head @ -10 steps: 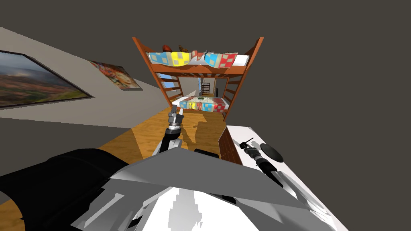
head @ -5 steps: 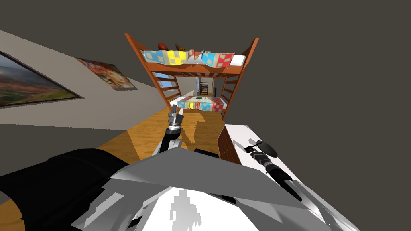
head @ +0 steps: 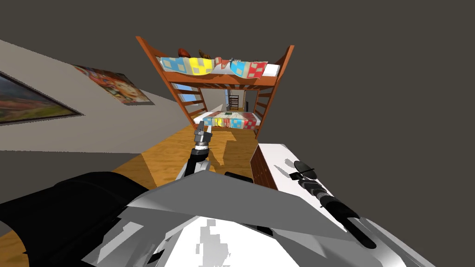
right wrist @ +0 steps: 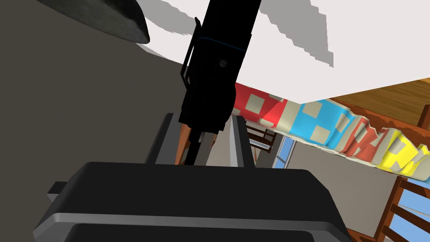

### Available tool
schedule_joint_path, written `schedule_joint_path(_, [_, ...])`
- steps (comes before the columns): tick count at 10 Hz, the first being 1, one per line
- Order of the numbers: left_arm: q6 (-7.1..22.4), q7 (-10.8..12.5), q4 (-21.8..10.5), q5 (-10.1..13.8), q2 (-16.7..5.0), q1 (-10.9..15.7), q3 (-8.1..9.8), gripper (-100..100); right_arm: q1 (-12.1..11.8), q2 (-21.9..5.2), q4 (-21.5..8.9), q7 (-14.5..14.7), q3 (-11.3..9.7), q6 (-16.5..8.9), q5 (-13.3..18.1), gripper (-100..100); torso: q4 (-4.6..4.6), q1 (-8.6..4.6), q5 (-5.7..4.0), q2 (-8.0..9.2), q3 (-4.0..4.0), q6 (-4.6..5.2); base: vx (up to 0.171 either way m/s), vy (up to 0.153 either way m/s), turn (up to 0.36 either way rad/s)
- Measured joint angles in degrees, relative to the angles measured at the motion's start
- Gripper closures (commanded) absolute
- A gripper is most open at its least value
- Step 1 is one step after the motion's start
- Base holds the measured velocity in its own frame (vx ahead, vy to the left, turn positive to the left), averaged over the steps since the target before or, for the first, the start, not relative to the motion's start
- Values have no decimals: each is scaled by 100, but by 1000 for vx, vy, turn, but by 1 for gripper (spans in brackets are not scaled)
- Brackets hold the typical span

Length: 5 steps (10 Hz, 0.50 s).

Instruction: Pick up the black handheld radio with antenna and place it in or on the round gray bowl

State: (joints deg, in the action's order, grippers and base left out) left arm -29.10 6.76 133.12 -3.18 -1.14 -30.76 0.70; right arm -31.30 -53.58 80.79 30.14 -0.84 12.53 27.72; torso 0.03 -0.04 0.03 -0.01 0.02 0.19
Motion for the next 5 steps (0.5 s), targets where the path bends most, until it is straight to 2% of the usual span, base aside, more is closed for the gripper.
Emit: schedule_joint_path(5, [0,0,0,0,0,0,0,0,-399,-689,-123,-432,172,70,-329,100,0,5,3,-7,-3,-2,39,-4,-52])
